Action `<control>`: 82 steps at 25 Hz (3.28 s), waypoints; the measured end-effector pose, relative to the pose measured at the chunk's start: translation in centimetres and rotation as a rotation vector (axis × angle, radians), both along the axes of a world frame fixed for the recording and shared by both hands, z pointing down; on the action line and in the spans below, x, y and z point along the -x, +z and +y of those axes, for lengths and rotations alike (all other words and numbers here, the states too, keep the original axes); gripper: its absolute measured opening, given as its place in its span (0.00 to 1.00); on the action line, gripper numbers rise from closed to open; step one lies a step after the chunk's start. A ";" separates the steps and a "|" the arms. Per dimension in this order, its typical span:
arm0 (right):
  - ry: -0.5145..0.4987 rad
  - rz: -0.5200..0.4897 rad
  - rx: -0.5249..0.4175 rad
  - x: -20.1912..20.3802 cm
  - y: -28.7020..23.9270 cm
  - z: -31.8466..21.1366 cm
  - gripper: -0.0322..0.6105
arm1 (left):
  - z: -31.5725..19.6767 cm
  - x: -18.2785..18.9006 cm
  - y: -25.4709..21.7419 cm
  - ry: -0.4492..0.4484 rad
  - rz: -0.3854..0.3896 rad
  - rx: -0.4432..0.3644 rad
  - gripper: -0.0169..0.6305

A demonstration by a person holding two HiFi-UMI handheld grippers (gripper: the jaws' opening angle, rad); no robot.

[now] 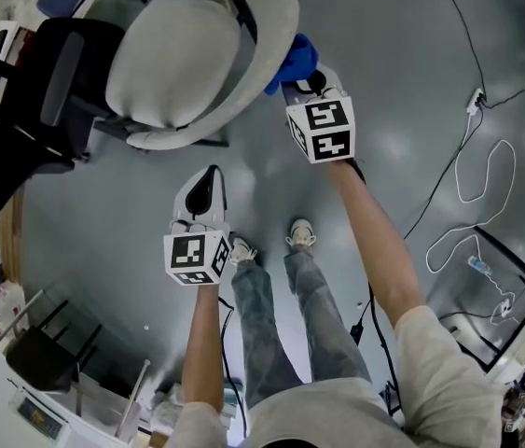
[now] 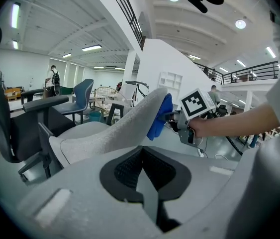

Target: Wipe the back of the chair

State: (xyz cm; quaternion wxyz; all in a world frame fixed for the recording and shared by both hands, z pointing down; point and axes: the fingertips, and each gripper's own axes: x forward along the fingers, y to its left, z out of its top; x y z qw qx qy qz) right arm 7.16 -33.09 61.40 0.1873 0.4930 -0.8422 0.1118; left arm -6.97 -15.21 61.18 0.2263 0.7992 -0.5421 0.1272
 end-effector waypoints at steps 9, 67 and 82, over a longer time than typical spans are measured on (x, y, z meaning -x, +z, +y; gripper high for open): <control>-0.010 0.031 0.114 0.8 7.0 -0.8 0.17 | -0.8 1.2 1.9 -0.027 -0.002 0.038 0.03; 0.109 -0.019 -0.097 -4.8 -21.0 19.4 0.17 | 7.7 6.4 -21.9 -0.102 -0.018 -0.155 0.03; 0.107 0.026 -0.146 -6.8 -30.1 23.2 0.17 | 11.8 10.5 -29.9 -0.131 -0.078 -0.220 0.03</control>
